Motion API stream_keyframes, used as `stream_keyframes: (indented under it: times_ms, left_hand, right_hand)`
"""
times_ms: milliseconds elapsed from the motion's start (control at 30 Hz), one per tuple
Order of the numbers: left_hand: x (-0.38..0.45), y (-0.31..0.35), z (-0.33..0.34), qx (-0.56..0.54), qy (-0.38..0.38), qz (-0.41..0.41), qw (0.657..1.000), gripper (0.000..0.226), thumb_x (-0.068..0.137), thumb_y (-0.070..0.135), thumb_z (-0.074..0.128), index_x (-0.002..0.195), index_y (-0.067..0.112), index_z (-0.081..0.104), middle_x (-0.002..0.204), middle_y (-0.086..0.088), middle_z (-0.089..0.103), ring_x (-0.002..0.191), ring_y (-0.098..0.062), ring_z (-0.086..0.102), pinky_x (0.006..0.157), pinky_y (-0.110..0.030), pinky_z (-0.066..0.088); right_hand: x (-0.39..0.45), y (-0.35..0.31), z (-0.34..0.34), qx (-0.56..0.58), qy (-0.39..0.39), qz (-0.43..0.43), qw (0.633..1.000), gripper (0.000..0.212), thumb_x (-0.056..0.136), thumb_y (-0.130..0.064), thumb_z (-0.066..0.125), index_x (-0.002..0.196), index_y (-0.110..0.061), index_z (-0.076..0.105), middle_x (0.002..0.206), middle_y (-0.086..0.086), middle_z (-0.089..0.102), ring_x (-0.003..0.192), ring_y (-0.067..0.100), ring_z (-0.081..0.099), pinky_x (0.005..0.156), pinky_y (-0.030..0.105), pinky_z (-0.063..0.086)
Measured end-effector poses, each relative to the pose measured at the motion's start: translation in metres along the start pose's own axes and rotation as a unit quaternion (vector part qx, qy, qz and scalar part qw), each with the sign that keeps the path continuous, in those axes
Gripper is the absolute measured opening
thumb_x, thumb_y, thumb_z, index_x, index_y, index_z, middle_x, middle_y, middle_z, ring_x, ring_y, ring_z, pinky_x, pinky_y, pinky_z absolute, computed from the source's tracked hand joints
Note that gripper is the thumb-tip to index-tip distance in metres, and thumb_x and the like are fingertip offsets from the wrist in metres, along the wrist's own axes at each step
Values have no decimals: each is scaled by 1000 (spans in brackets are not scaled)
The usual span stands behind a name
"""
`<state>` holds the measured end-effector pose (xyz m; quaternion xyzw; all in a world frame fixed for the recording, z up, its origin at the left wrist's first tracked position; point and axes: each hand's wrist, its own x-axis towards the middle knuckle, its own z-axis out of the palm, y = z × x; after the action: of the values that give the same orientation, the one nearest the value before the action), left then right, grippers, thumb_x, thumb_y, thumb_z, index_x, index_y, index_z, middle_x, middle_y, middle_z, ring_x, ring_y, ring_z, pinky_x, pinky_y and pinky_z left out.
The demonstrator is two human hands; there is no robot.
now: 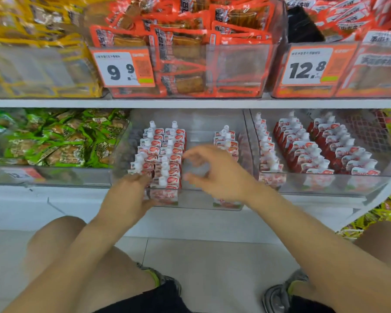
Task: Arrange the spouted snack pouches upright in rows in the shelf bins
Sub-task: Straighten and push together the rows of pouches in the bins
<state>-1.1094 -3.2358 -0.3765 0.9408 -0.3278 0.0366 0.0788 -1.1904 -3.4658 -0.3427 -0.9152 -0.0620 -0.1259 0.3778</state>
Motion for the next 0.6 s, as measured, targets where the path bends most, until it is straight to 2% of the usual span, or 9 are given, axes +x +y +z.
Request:
stream_keyframes:
  times_ms: [67, 167, 300, 433, 600]
  left_hand:
    - [0, -10, 16, 13, 61, 21, 998, 33, 64, 25, 88, 90, 13, 71, 84, -5, 67, 83, -32, 62, 73, -39, 44]
    - [-3, -17, 30, -32, 154, 37, 987, 23, 67, 18, 87, 85, 15, 72, 80, 1, 66, 78, -28, 56, 69, -37, 39]
    - [-2, -23, 40, -65, 175, 46, 981, 19, 70, 20, 84, 86, 17, 73, 84, 3, 67, 80, -24, 51, 67, -34, 37]
    - [-2, -22, 43, -77, 192, 42, 978, 21, 71, 19, 84, 90, 17, 75, 89, 3, 68, 84, -23, 52, 69, -32, 32]
    - [-4, -19, 43, -77, 199, 27, 977, 20, 70, 17, 85, 87, 16, 75, 89, 1, 68, 84, -24, 53, 69, -33, 33]
  right_hand:
    - [33, 6, 23, -68, -125, 32, 989, 63, 80, -38, 78, 137, -26, 51, 135, 7, 49, 126, 20, 47, 109, 34, 39]
    - [67, 13, 53, -104, -202, 88, 970, 80, 78, -48, 77, 146, -34, 38, 150, 11, 29, 140, 27, 30, 117, 34, 27]
    - [79, 19, 76, -112, -204, 130, 964, 78, 77, -67, 67, 145, -40, 39, 159, 4, 21, 146, 25, 23, 119, 35, 22]
    - [77, 22, 78, -133, -185, 105, 968, 73, 79, -58, 72, 142, -34, 44, 154, 7, 28, 141, 24, 32, 115, 29, 26]
    - [85, 24, 82, -161, -191, 93, 964, 65, 72, -54, 78, 127, -27, 57, 135, 8, 50, 124, 27, 49, 105, 35, 43]
